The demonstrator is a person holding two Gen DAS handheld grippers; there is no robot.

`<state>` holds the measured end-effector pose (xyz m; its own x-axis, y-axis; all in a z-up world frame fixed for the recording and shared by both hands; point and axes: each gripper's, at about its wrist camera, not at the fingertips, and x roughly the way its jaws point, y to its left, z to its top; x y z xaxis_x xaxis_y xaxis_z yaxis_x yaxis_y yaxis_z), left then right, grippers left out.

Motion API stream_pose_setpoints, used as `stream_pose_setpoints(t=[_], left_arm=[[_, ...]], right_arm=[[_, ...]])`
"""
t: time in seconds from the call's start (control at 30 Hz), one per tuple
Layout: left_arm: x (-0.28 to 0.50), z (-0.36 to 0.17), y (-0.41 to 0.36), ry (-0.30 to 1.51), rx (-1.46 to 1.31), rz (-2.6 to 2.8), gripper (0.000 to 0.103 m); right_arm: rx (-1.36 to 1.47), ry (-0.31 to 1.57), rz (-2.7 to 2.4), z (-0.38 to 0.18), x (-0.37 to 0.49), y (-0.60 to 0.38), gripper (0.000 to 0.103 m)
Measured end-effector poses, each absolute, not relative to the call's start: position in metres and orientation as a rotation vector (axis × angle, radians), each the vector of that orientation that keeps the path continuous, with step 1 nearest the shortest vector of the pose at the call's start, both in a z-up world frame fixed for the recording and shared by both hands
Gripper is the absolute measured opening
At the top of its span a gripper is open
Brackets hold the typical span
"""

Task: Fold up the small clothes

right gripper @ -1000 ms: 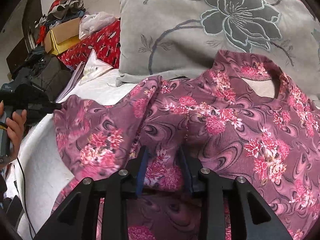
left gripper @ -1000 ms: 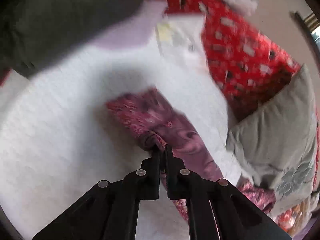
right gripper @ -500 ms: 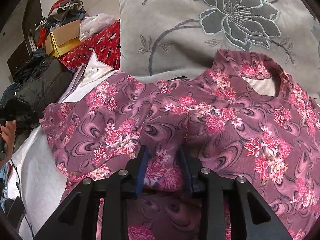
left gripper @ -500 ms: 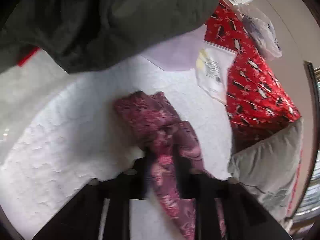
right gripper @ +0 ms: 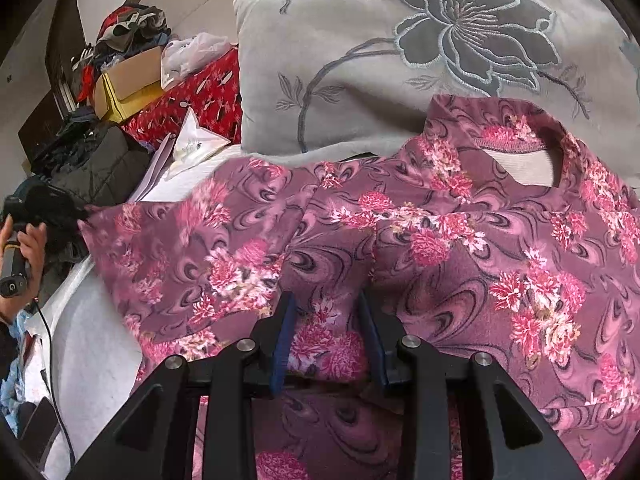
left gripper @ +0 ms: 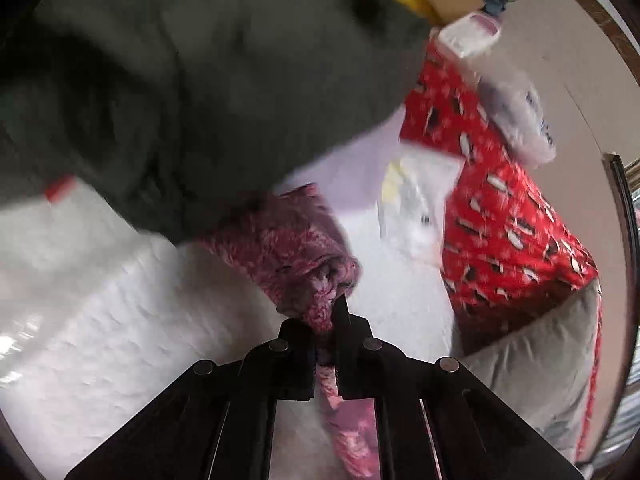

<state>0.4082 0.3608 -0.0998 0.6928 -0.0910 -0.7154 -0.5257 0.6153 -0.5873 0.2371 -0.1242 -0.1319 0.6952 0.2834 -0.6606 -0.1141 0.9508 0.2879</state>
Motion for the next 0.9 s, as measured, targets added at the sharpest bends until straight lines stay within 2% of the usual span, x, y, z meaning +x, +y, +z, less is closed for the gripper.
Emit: stream_pose_setpoints(t=[0.3,0.4,0.5,0.67,0.73,0.9], left_arm=[[0.392,-0.048,0.287,0.756,-0.692,0.201,0.005],[0.379,-0.026,0.254,0.746,-0.642,0.130,0.005],[0.367,-0.005,0.225,0.741,-0.608,0.066,0.005],[0.342,0.016,0.170,0.759,-0.529,-0.025,0.005],[0.335,0.020,0.143,0.772,-0.511,-0.068,0.005],[0.324,0.023,0.070,0.823,-0.443,-0.172,0.005]], right_arm=[[0.220,0.828,0.225,-0.123,0.241,-0.119,0.039],[0.291,0.861,0.240,-0.113,0.242,-0.132,0.040],[0.337,0.851,0.182,-0.100,0.236,-0.160,0.046],[0.418,0.852,0.047,-0.094,0.219,-0.233,0.047],[0.448,0.861,-0.004,-0.098,0.208,-0.264,0.050],[0.410,0.912,-0.100,-0.112,0.191,-0.308,0.050]])
